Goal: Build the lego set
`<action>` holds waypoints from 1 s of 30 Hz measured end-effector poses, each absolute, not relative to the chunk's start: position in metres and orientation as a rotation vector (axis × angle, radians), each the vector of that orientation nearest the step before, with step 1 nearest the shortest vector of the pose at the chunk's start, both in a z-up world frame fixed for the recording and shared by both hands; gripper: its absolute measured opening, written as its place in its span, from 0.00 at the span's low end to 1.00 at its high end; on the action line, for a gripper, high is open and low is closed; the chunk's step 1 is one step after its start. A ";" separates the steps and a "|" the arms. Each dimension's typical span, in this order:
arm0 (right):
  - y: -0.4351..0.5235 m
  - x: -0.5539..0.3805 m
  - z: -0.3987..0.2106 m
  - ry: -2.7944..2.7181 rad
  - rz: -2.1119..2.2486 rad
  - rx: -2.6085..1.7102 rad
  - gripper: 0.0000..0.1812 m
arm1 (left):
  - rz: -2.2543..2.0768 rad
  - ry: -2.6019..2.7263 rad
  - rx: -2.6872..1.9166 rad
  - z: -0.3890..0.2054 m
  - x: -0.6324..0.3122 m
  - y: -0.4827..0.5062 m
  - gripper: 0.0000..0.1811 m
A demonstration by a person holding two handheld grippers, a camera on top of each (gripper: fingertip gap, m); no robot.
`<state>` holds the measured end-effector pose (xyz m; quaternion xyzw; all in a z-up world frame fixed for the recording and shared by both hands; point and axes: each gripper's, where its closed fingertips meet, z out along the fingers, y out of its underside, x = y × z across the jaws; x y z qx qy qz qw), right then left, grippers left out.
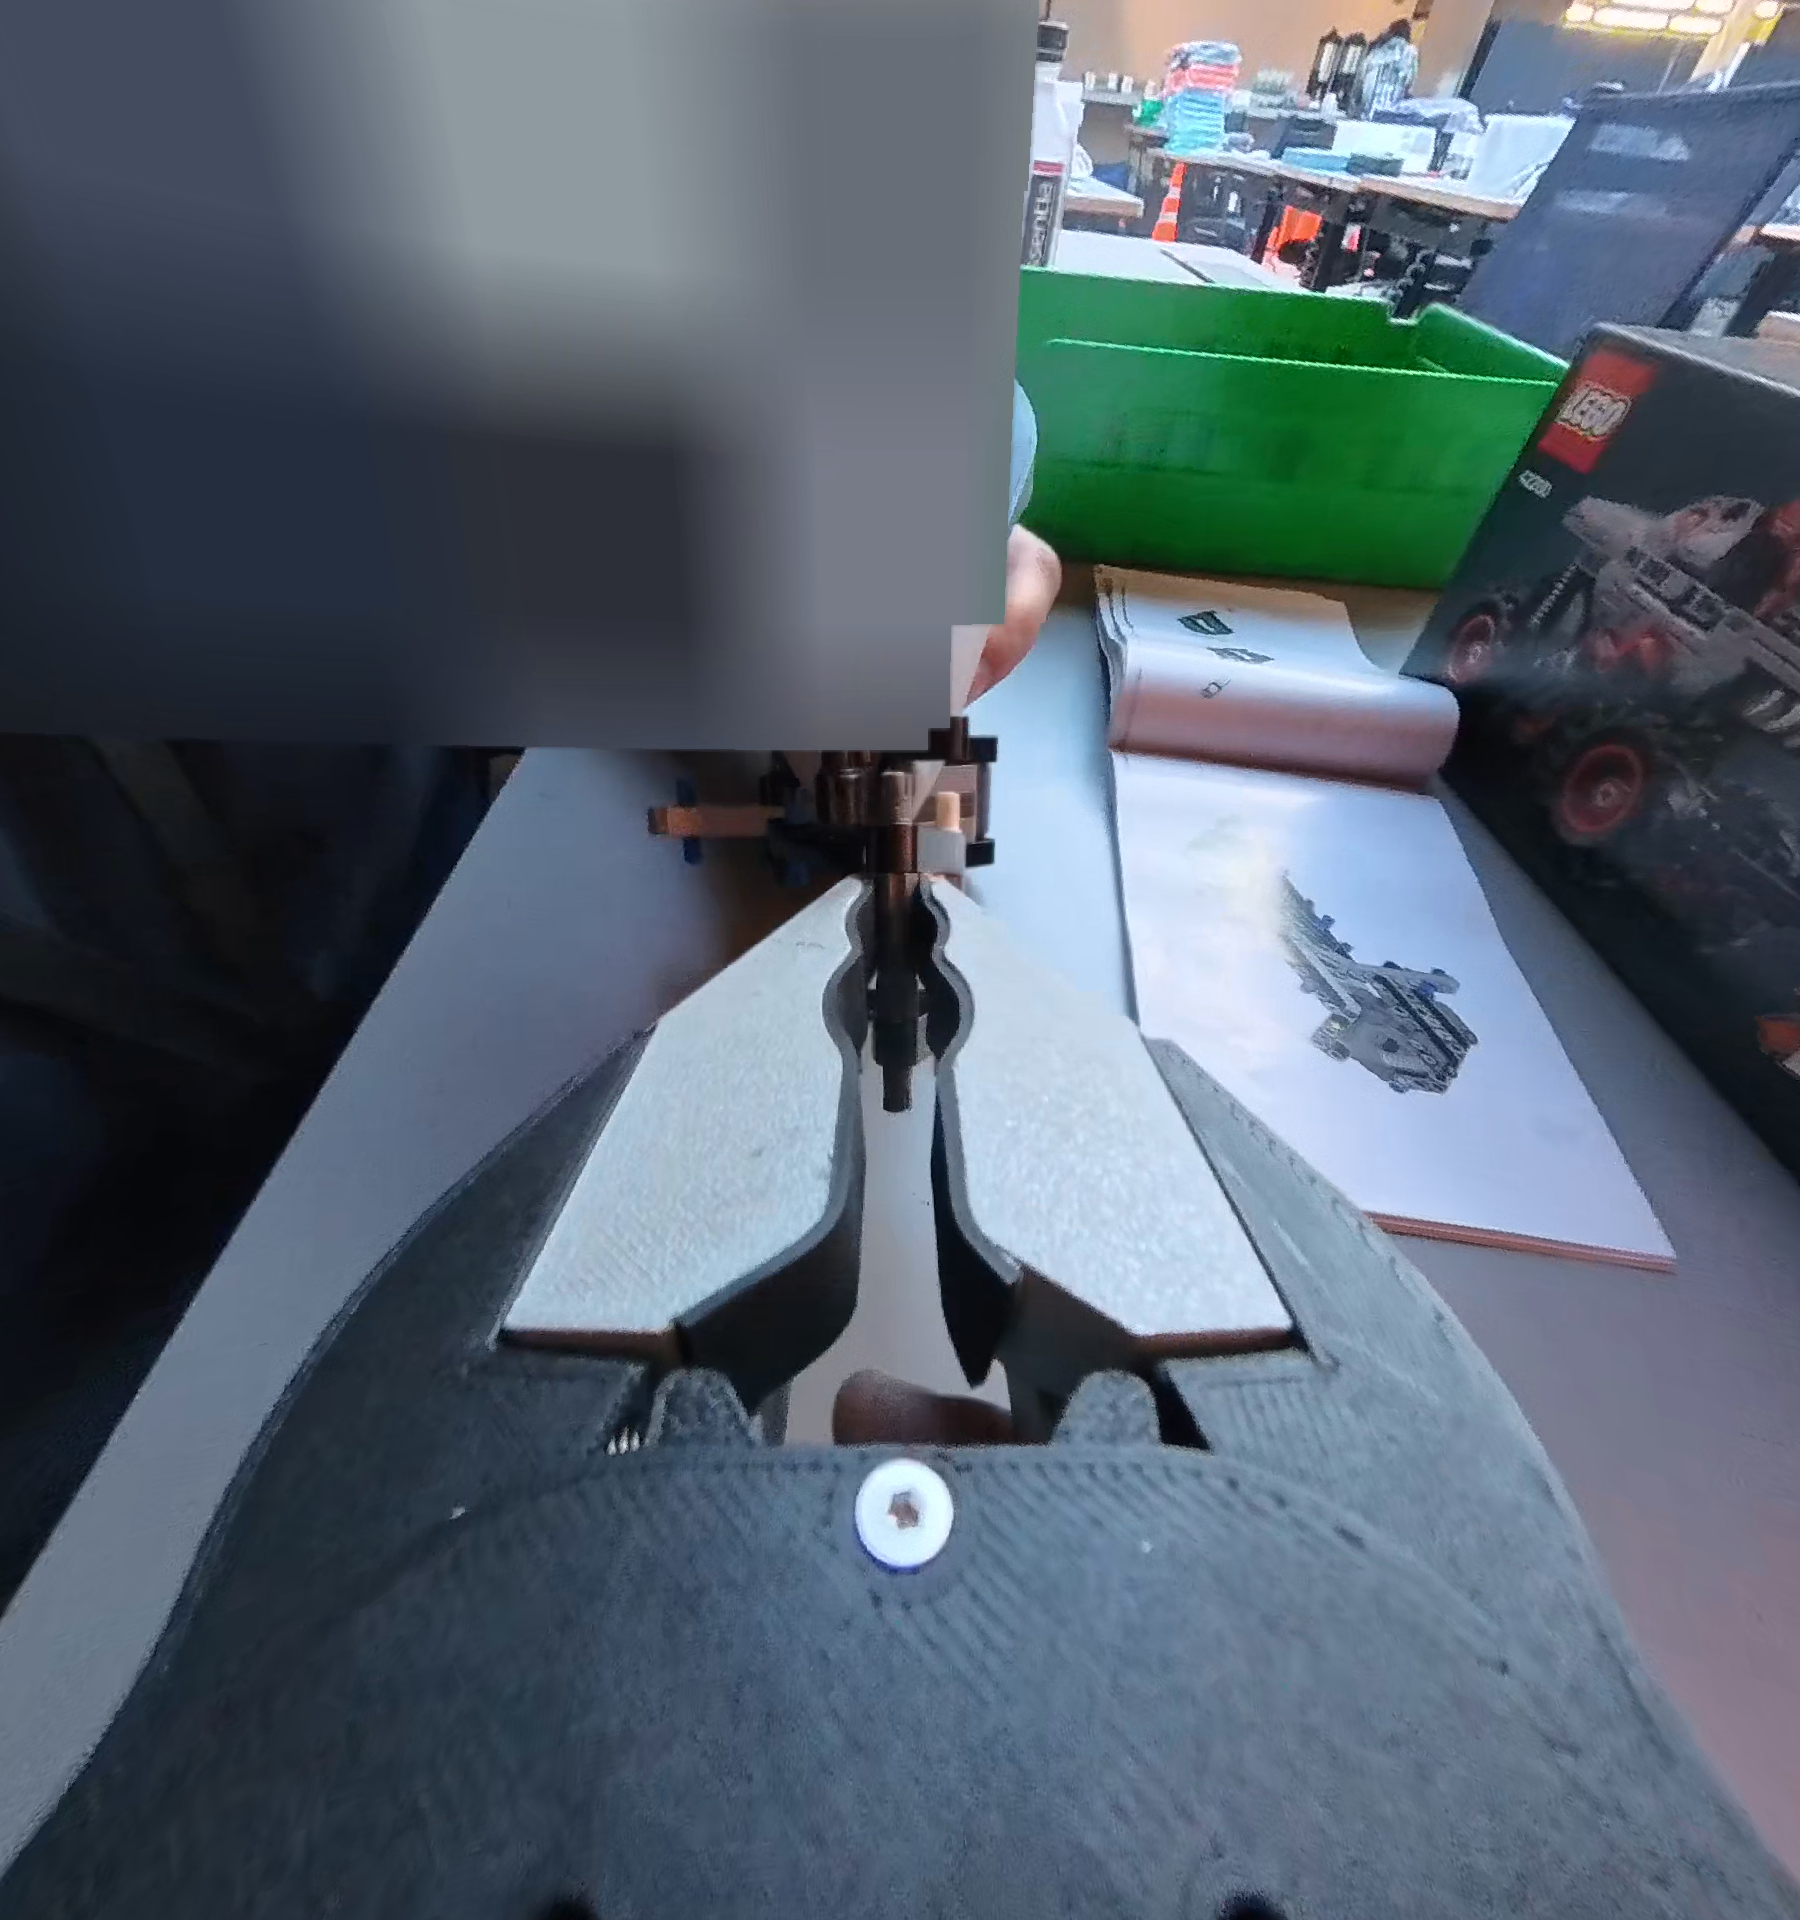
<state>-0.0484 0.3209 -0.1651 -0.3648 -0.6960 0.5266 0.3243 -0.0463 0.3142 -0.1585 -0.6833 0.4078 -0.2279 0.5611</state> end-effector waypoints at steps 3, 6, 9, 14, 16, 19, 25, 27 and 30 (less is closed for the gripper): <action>0.320 -0.050 -0.167 -1.827 1.291 -0.883 0.01 | -0.443 1.006 -1.576 -0.160 -0.047 0.312 0.02; 0.317 -0.048 -0.167 -1.827 1.298 -0.853 0.01 | -0.423 1.024 -1.560 -0.161 -0.048 0.309 0.03; 0.316 -0.047 -0.165 -1.821 1.305 -0.821 0.02 | -0.464 1.017 -1.583 -0.163 -0.049 0.308 0.04; 0.316 -0.046 -0.169 -1.856 1.297 -0.814 0.01 | -0.498 1.043 -1.620 -0.170 -0.046 0.305 0.09; 0.323 -0.046 -0.175 -1.877 1.230 -0.834 0.02 | -0.470 1.045 -1.622 -0.170 -0.048 0.305 0.19; 0.328 -0.042 -0.171 -1.853 1.241 -0.818 0.01 | -0.453 1.006 -1.572 -0.154 -0.057 0.306 0.25; 0.328 -0.039 -0.163 -1.816 1.309 -0.803 0.01 | -0.523 0.897 -1.601 -0.137 -0.063 0.322 0.19; 0.322 -0.038 -0.157 -1.795 1.349 -0.773 0.01 | -0.541 0.975 -1.646 -0.146 -0.051 0.322 0.20; 0.318 -0.038 -0.152 -1.771 1.365 -0.753 0.01 | -0.472 1.077 -1.662 -0.158 -0.041 0.324 0.15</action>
